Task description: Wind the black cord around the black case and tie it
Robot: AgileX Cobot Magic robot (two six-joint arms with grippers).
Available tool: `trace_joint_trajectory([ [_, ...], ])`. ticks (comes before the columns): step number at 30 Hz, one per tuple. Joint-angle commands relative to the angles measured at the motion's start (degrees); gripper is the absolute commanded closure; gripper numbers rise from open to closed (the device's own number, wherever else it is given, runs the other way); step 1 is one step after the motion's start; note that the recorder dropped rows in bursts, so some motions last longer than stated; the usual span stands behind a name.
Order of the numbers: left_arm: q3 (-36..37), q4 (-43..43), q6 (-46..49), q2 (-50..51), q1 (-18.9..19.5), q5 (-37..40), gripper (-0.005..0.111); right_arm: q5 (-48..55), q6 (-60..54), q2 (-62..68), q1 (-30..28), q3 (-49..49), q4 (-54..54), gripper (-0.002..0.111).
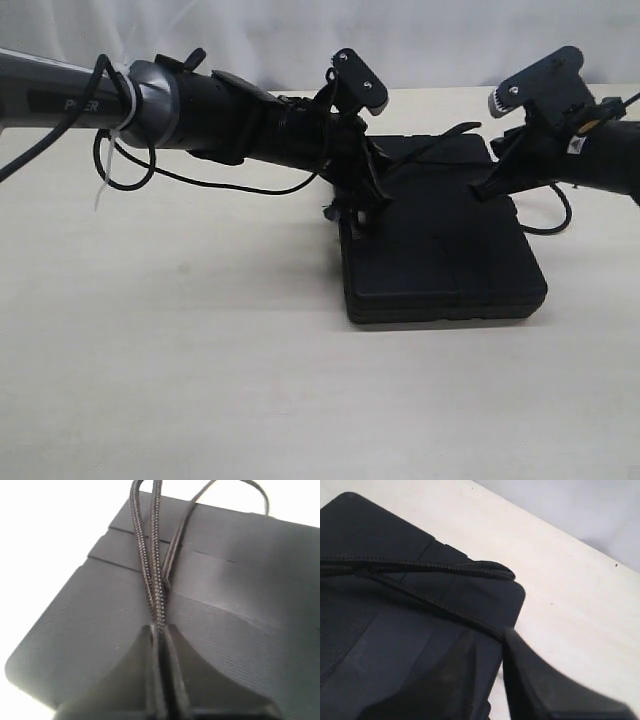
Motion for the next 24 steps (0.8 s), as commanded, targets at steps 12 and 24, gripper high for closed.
trace_joint_trajectory([
  [12,-1.09,-4.09,0.14,0.07,-0.03,-2.25,0.107,-3.69,-15.25,6.6,5.99,-0.32,-7.83,0.06],
  [24,-1.09,-4.09,0.14,0.07,-0.03,-2.42,0.107,-19.35,-29.78,14.21,5.92,-1.52,2.46,0.06],
])
